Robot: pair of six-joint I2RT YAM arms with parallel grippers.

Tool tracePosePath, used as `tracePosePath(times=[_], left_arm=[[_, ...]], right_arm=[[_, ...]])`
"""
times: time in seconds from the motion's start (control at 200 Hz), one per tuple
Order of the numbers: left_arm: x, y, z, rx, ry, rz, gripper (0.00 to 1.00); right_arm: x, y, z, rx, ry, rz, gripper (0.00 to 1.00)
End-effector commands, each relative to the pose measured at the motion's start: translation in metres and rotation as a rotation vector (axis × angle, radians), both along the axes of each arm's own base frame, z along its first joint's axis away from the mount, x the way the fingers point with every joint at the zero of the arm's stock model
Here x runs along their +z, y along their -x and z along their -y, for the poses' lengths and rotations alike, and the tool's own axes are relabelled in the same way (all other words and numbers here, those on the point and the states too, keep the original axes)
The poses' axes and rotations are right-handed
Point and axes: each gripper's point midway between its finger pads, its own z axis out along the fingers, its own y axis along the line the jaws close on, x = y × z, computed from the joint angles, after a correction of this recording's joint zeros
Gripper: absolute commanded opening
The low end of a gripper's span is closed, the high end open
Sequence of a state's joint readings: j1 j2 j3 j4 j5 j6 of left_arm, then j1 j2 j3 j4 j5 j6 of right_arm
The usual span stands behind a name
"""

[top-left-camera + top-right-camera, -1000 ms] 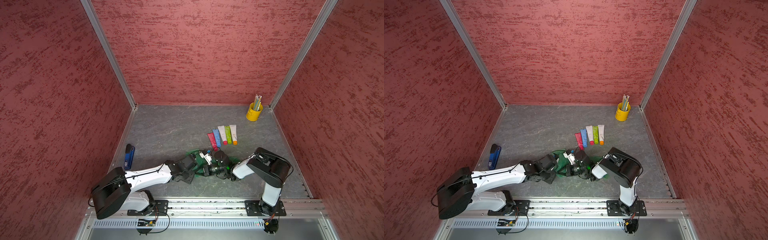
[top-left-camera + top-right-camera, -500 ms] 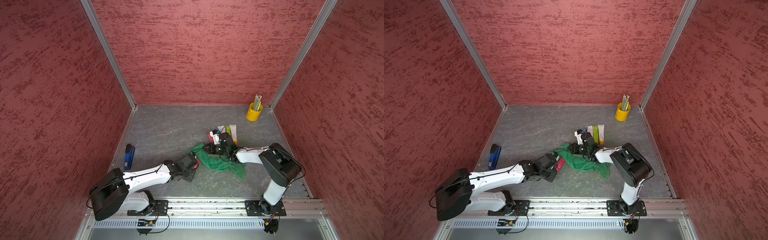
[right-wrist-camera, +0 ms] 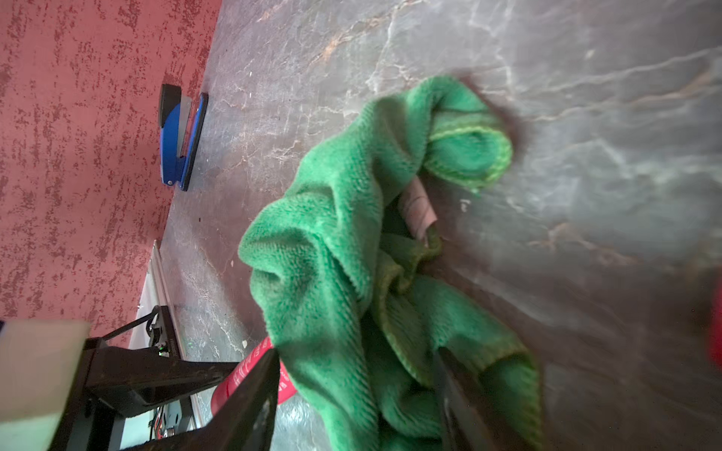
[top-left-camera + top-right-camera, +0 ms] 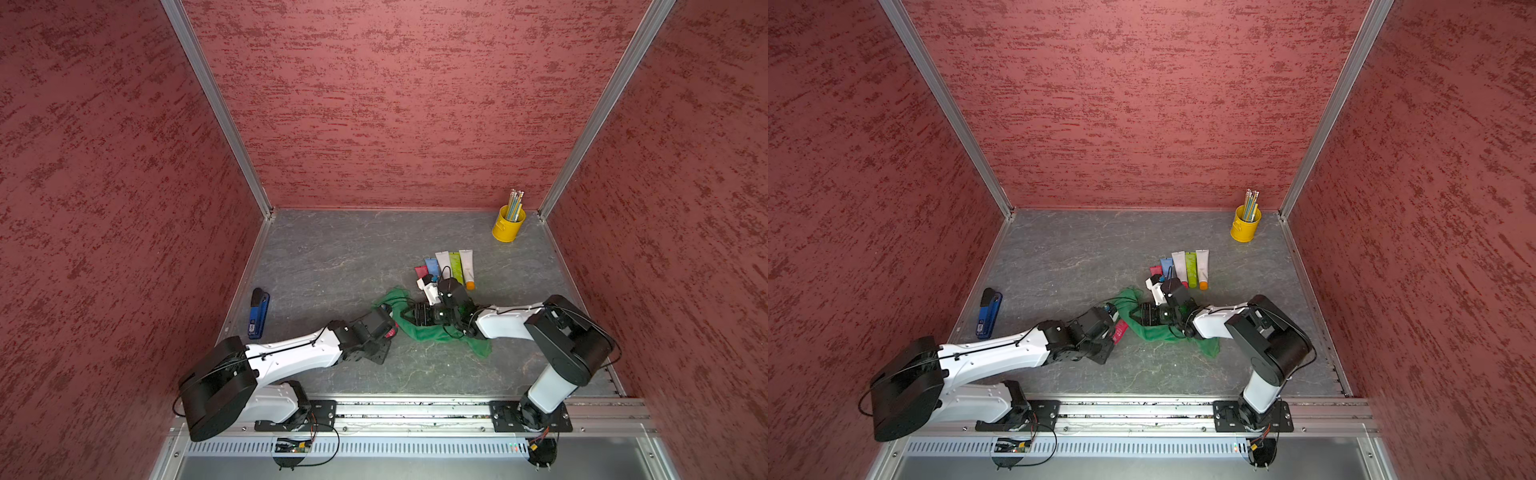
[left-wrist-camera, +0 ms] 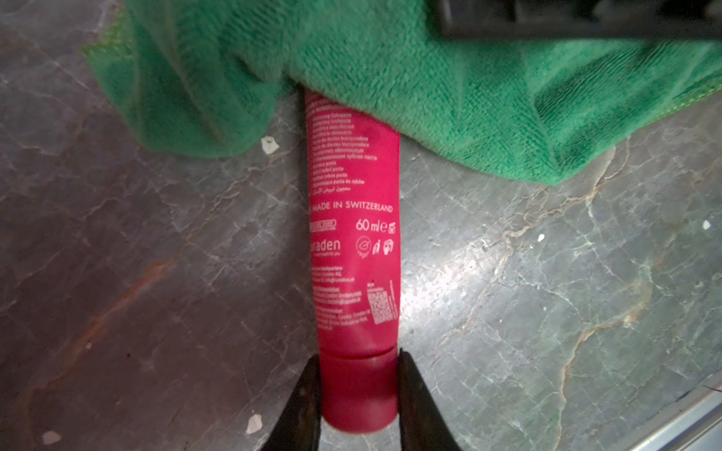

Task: Wipe the surface of the toothpaste tube
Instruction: Wipe the dirt from the toothpaste tube.

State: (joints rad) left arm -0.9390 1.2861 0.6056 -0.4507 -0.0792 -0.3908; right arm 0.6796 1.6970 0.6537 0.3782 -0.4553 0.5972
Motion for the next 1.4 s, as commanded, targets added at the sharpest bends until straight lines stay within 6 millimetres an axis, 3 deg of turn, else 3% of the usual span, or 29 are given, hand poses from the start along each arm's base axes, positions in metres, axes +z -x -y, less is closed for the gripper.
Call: tracePosePath(times=[0.0,0.135,0.256,0.461,0.611,0.706,0.872,0.962,1.067,1.142,1.262,1.398], left_arm=[[0.009,-0.004,0.008,-0.019,0.045,0.035,0.0],[0.009,-0.002,0.009,-0.024,0.051,0.033,0.0],[0.008,-0.003,0.009,-0.022,0.045,0.032,0.0],[0.006,-0.004,0.01,-0.024,0.037,0.024,0.0],[0.005,-0.004,0.01,-0.024,0.038,0.022,0.0],[0.005,-0.004,0.011,-0.024,0.039,0.02,0.0],[0.006,-0.004,0.01,-0.023,0.039,0.022,0.0],[0.007,-0.003,0.009,-0.022,0.043,0.025,0.0],[0.008,-0.003,0.009,-0.022,0.047,0.028,0.0],[0.008,-0.003,0.009,-0.021,0.046,0.028,0.0],[0.007,-0.003,0.009,-0.02,0.046,0.028,0.0],[0.007,-0.004,0.009,-0.021,0.043,0.025,0.0]], right_arm=[[0.001,0.001,-0.019,0.03,-0.002,0.044,0.61],[-0.005,0.002,-0.031,0.035,0.018,0.055,0.49],[-0.011,0.005,-0.039,0.055,0.023,0.041,0.31],[-0.011,0.042,-0.068,0.183,-0.04,-0.009,0.06],[0.005,0.078,-0.084,0.296,-0.145,-0.056,0.0],[0.008,0.088,-0.088,0.328,-0.167,-0.072,0.0],[-0.008,0.062,-0.076,0.242,-0.093,-0.061,0.0],[-0.016,0.024,-0.054,0.125,-0.044,-0.044,0.0],[-0.024,-0.027,-0.013,-0.047,0.055,-0.005,0.0],[-0.02,-0.047,0.002,-0.099,0.094,0.016,0.0],[-0.011,-0.052,-0.002,-0.08,0.075,0.03,0.0],[-0.014,-0.029,-0.024,0.025,0.026,-0.005,0.0]])
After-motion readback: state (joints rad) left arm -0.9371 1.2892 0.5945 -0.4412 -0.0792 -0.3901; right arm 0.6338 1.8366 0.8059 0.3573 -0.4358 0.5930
